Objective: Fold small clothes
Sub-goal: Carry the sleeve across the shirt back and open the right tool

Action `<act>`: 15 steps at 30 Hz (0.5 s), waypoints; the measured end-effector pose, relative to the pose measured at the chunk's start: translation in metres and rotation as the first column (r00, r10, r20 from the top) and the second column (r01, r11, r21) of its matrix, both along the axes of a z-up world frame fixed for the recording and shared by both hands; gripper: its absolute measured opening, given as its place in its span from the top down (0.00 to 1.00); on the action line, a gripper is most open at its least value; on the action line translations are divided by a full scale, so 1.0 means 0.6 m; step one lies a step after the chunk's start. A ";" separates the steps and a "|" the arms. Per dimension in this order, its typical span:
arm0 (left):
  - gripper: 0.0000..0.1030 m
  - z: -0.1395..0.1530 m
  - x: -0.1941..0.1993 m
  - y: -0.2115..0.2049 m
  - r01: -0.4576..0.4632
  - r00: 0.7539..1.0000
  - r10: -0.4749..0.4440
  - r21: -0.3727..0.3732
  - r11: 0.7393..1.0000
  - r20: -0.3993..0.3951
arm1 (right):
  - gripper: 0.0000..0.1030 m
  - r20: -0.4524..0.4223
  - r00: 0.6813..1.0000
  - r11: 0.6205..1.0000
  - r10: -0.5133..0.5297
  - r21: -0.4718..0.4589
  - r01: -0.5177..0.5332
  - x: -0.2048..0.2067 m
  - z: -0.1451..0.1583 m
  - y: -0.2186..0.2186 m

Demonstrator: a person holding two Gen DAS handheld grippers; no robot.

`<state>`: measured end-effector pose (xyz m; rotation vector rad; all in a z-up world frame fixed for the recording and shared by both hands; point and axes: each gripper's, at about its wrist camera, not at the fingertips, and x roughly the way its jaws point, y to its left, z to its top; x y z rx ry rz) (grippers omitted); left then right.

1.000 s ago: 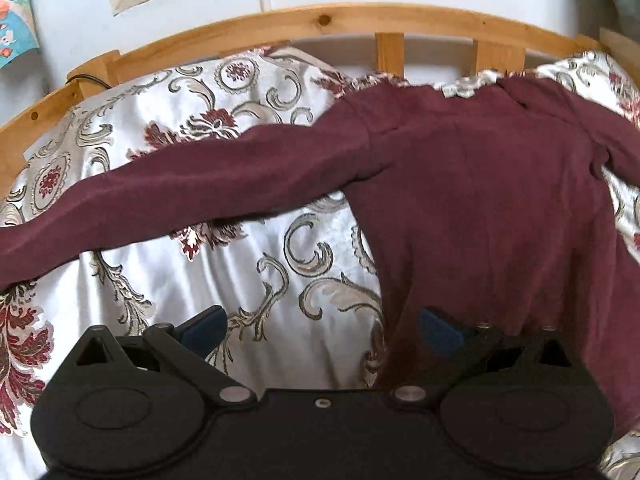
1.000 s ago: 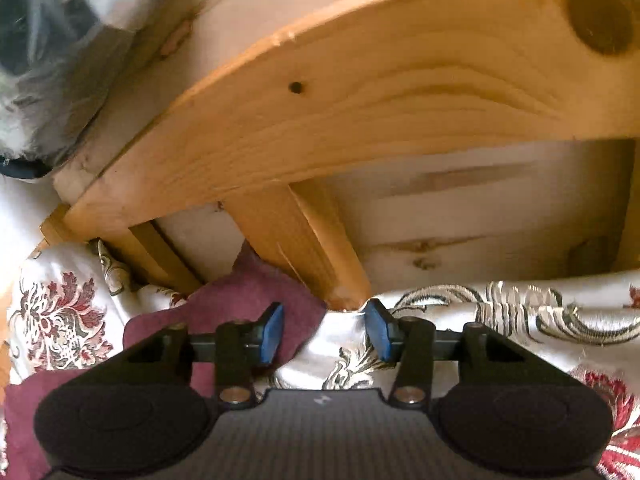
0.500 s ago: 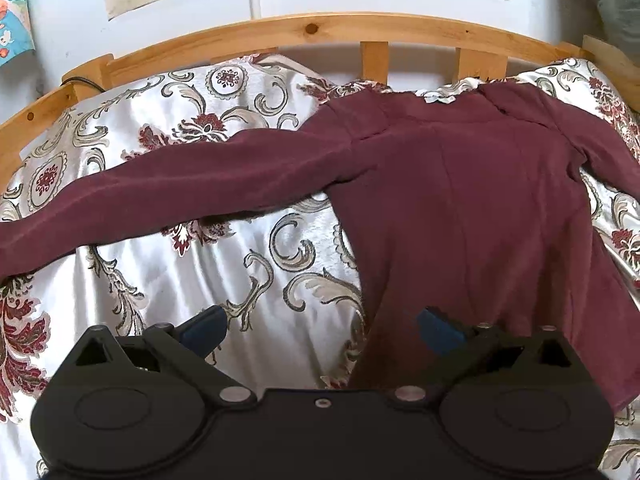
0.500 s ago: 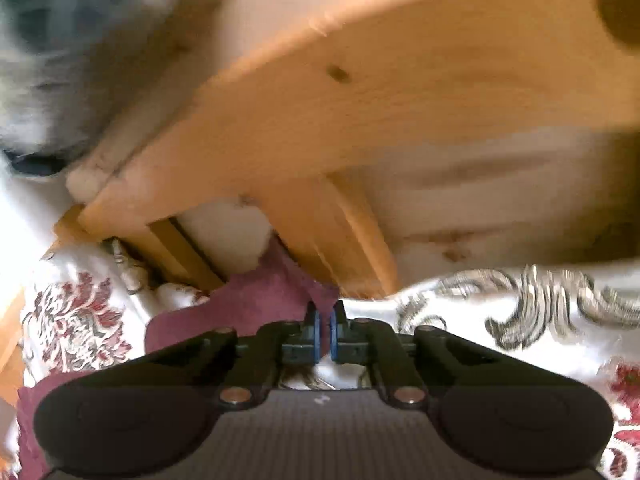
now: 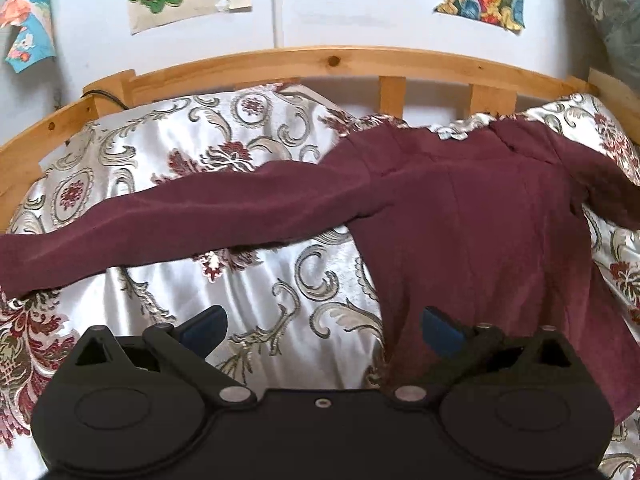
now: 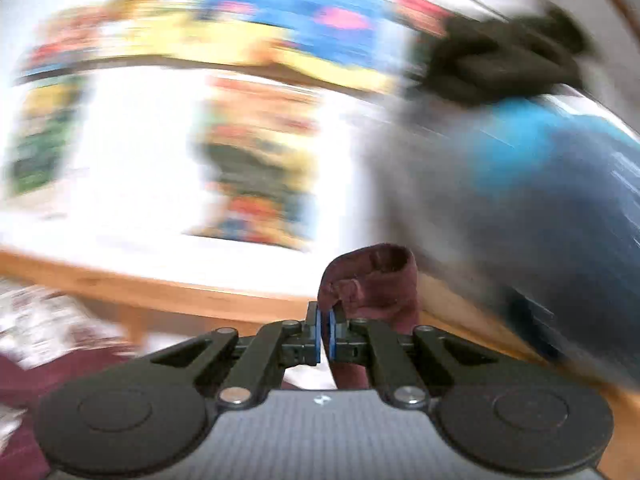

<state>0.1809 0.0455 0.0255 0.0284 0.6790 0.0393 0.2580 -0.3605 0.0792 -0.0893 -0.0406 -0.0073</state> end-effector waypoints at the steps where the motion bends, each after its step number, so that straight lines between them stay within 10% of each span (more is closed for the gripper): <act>1: 0.01 0.001 -0.001 0.004 -0.005 1.000 0.005 -0.003 1.000 0.003 | 0.95 0.006 0.997 0.996 0.071 -0.055 -0.071 -0.001 0.002 0.039; 7: 0.01 -0.002 -0.005 0.029 -0.045 0.999 0.045 -0.011 0.999 0.003 | 0.95 -0.106 0.926 0.875 0.362 -0.304 -0.377 -0.018 -0.050 0.226; 15: 0.01 -0.010 -0.003 0.046 -0.057 0.998 0.057 -0.043 0.997 -0.002 | 0.95 -0.358 0.817 0.716 0.452 -0.401 -0.572 -0.046 -0.179 0.333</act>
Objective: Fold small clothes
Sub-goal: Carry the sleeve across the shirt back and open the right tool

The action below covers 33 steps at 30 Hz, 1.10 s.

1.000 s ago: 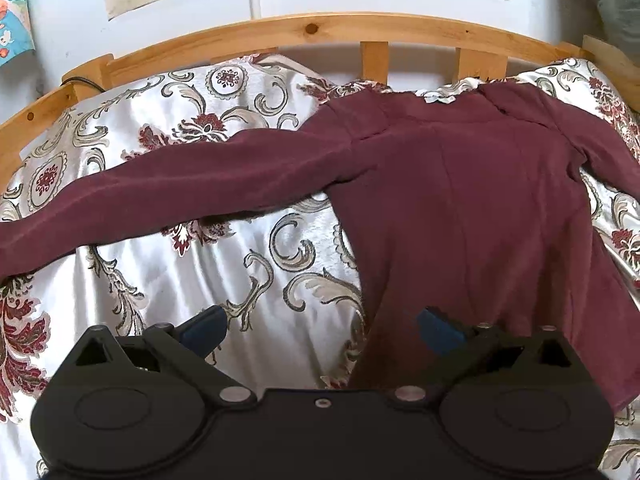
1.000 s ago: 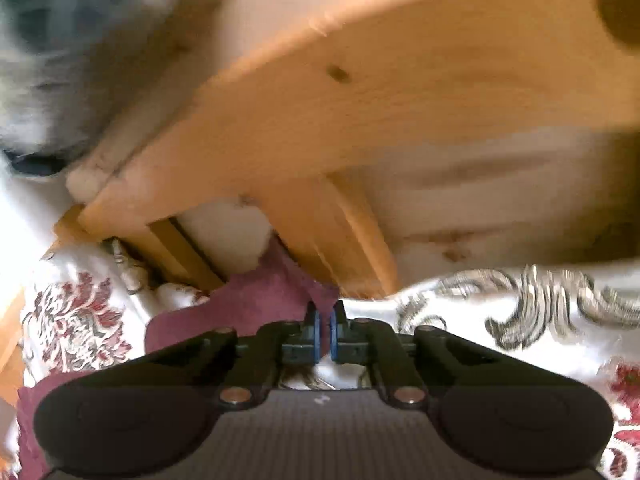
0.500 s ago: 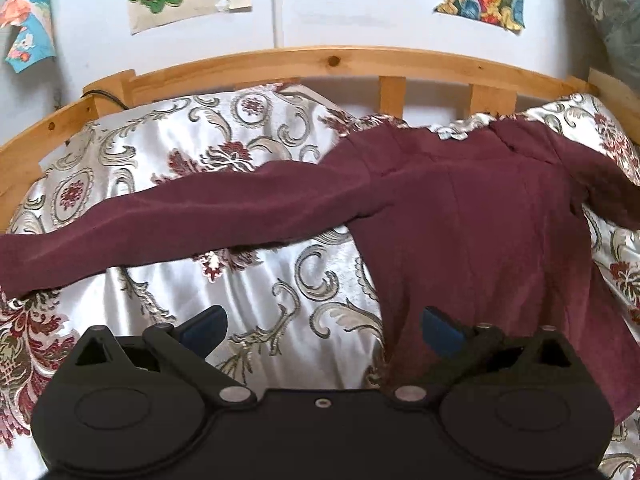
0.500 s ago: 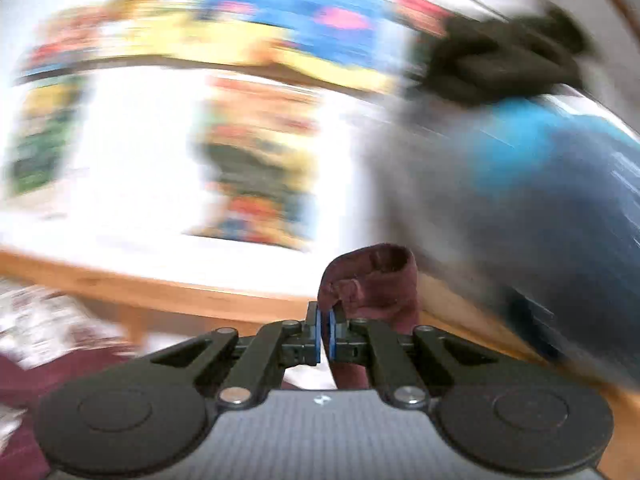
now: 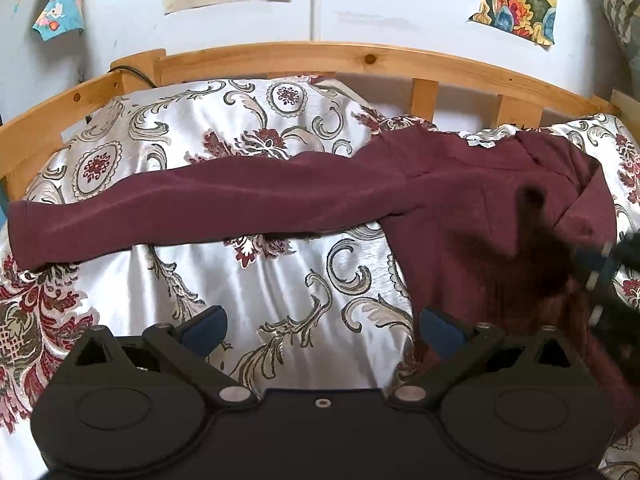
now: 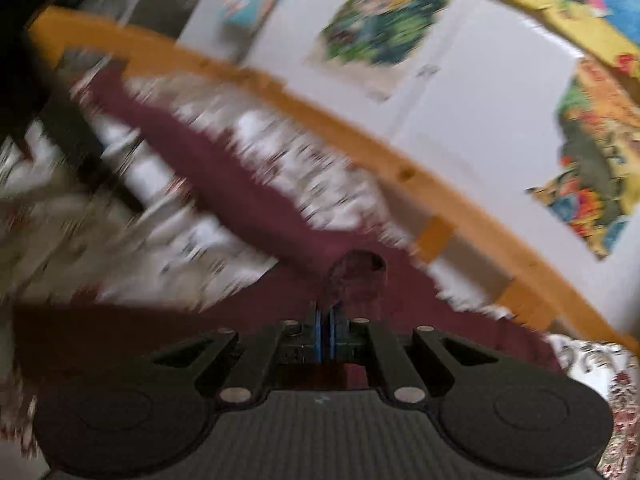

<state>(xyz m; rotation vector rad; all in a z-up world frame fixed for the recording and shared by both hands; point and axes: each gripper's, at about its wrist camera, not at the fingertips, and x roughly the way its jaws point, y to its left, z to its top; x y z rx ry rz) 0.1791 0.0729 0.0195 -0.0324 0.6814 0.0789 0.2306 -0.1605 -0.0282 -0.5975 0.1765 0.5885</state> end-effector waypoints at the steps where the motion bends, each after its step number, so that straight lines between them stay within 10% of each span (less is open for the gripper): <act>1: 0.01 -0.001 0.001 -0.001 0.003 1.000 -0.003 0.000 1.000 0.003 | 0.95 -0.023 1.000 1.000 0.016 -0.018 -0.016 0.000 -0.013 0.002; 4: 0.01 -0.002 0.008 -0.005 0.015 1.000 -0.015 -0.014 1.000 0.015 | 0.87 -0.113 0.992 0.998 0.060 -0.026 -0.063 -0.003 -0.034 -0.006; 6: 0.01 -0.003 0.016 -0.010 0.027 0.999 -0.026 -0.039 0.999 0.028 | 0.53 -0.165 0.983 0.996 0.083 -0.008 -0.086 -0.020 -0.034 -0.026; 8: 0.01 -0.003 0.027 -0.016 0.050 0.998 -0.046 -0.081 0.995 0.045 | 0.38 -0.192 0.977 0.996 0.092 0.026 -0.089 -0.032 -0.034 -0.051; 15: 0.01 -0.008 0.082 -0.064 0.167 0.984 -0.151 -0.201 0.965 0.093 | 0.25 -0.258 0.963 0.984 -0.083 0.129 0.120 0.003 0.013 -0.189; 21: 0.01 -0.036 0.143 -0.132 0.246 0.967 -0.233 -0.155 0.957 0.098 | 0.33 -0.348 0.866 0.863 -0.359 0.229 0.450 0.173 0.057 -0.296; 28: 0.16 -0.068 0.160 -0.157 0.372 0.928 -0.368 -0.156 0.915 0.054 | 0.46 -0.454 0.783 0.787 -0.426 0.242 0.568 0.327 0.068 -0.336; 31: 0.45 -0.078 0.157 -0.170 0.423 0.906 -0.423 -0.156 0.893 0.031 | 0.85 -0.469 0.751 0.768 -0.465 0.208 0.606 0.361 0.068 -0.335; 33: 0.95 -0.087 0.158 -0.178 0.453 0.888 -0.460 -0.170 0.875 0.000 | 0.93 -0.457 0.730 0.752 -0.507 0.178 0.634 0.368 0.070 -0.331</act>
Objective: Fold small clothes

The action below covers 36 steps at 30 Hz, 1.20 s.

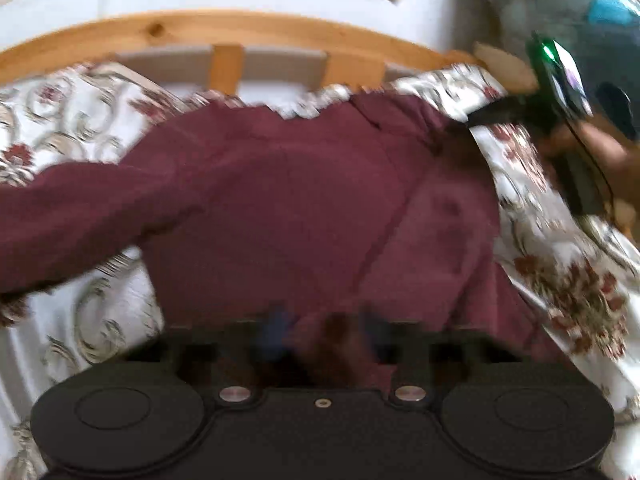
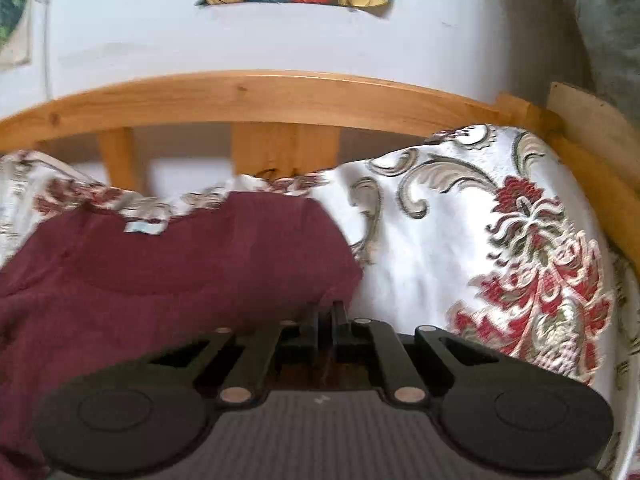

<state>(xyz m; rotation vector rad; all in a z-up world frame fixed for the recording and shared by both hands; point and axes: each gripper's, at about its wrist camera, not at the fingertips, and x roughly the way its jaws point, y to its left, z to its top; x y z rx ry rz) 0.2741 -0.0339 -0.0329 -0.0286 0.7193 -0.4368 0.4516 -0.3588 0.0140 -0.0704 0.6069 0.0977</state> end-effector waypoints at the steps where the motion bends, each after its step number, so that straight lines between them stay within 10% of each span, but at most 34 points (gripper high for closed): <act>1: 0.94 -0.004 -0.001 -0.003 0.021 1.000 -0.021 -0.008 1.000 -0.009 | 0.93 0.020 1.000 1.000 -0.012 -0.026 0.012 -0.001 0.006 0.004; 6: 0.95 -0.004 -0.042 -0.015 0.132 0.991 -0.131 -0.033 0.991 0.019 | 0.93 0.190 0.982 0.993 -0.021 -0.112 0.043 -0.028 0.033 0.032; 10: 0.93 -0.017 -0.065 -0.025 0.147 0.989 -0.147 -0.004 0.989 -0.031 | 0.92 0.160 0.987 0.991 0.004 -0.133 0.018 -0.017 0.020 0.044; 15: 0.41 -0.011 -0.073 -0.005 0.035 0.999 -0.036 -0.006 0.999 -0.024 | 0.36 0.161 0.986 0.998 0.047 -0.043 -0.040 -0.042 0.016 0.014; 18: 0.28 0.005 -0.071 0.015 -0.013 1.000 0.014 -0.058 0.998 0.010 | 0.34 0.157 0.986 0.998 0.061 -0.001 -0.062 -0.067 0.015 -0.027; 23: 0.37 -0.003 -0.028 0.017 -0.071 0.997 0.069 -0.032 0.997 -0.045 | 0.38 0.078 0.994 0.993 0.077 0.086 -0.083 -0.100 -0.028 -0.090; 27: 0.89 -0.028 0.009 0.003 -0.081 0.981 0.087 0.041 0.996 -0.172 | 0.56 0.021 0.997 0.992 0.069 0.105 -0.071 -0.103 -0.071 -0.094; 30: 0.95 -0.023 0.004 -0.002 -0.105 0.980 0.115 0.068 0.992 -0.163 | 0.96 0.013 0.997 0.989 0.073 0.127 -0.074 -0.106 -0.074 -0.089; 36: 0.91 -0.021 -0.009 -0.012 -0.106 0.982 0.121 0.106 0.989 -0.148 | 0.96 0.031 1.000 0.998 0.003 0.069 -0.005 -0.121 -0.052 -0.070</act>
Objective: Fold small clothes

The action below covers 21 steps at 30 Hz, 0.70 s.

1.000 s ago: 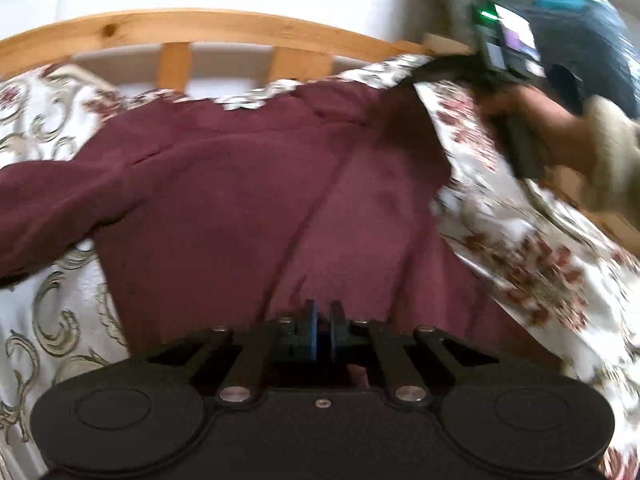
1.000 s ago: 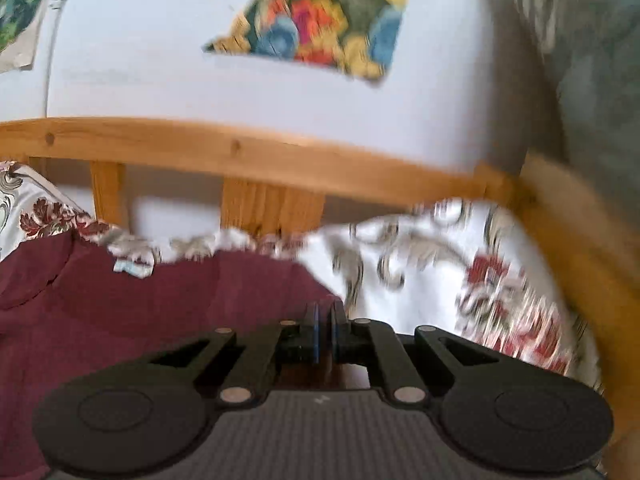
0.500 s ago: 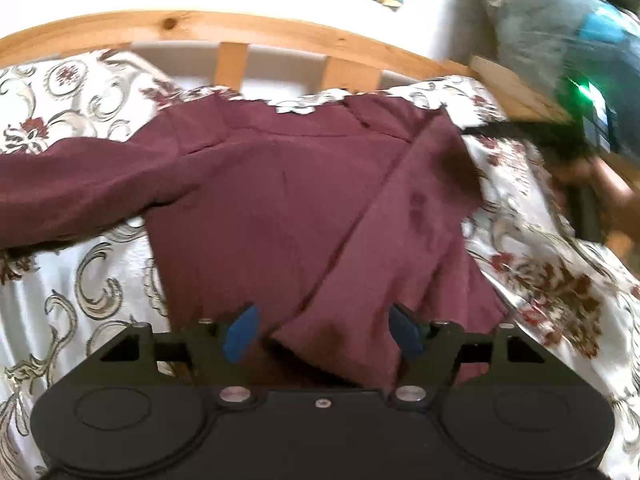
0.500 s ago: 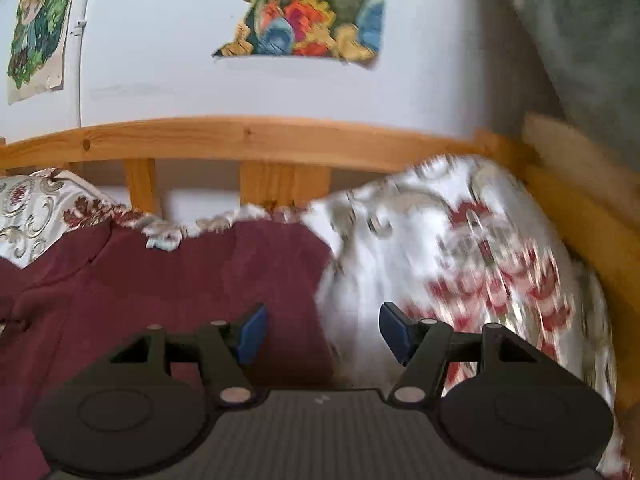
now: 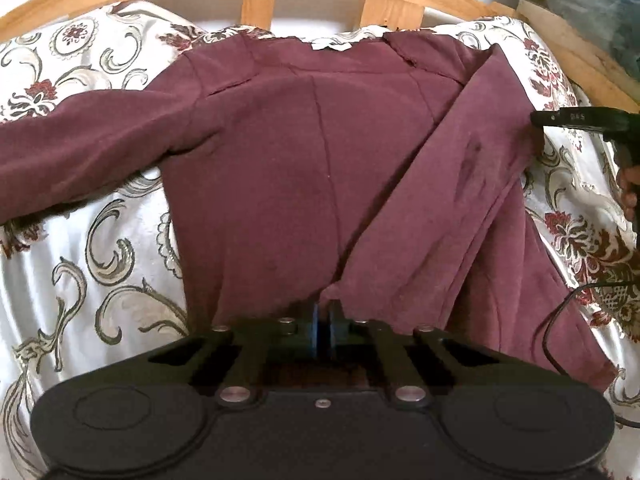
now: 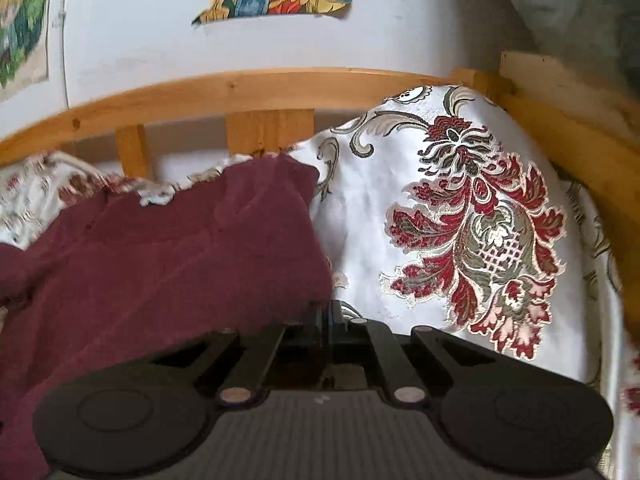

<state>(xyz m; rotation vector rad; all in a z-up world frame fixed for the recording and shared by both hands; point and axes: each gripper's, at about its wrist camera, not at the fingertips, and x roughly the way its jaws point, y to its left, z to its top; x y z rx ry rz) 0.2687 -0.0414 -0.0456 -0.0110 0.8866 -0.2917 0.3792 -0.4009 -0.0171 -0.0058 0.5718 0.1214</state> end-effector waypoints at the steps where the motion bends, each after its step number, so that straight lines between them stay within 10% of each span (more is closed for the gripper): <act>1: 0.88 -0.003 0.002 -0.001 0.003 1.000 -0.003 0.007 1.000 0.001 | 0.96 -0.009 1.000 1.000 -0.012 -0.023 0.011 0.002 -0.004 0.006; 8: 0.40 0.016 -0.015 0.020 -0.023 0.999 0.025 -0.054 0.998 0.025 | 0.63 0.089 0.996 0.986 0.023 -0.167 -0.008 0.006 0.014 0.057; 17: 0.13 0.059 -0.067 0.082 -0.140 0.980 0.143 -0.033 0.990 0.140 | 0.63 0.139 0.981 0.956 -0.132 -0.243 0.163 0.111 0.018 0.074; 21: 0.04 0.070 -0.095 0.137 -0.237 0.954 0.230 0.015 0.971 0.194 | 0.53 0.141 0.974 0.972 -0.178 -0.130 0.197 0.098 0.018 0.045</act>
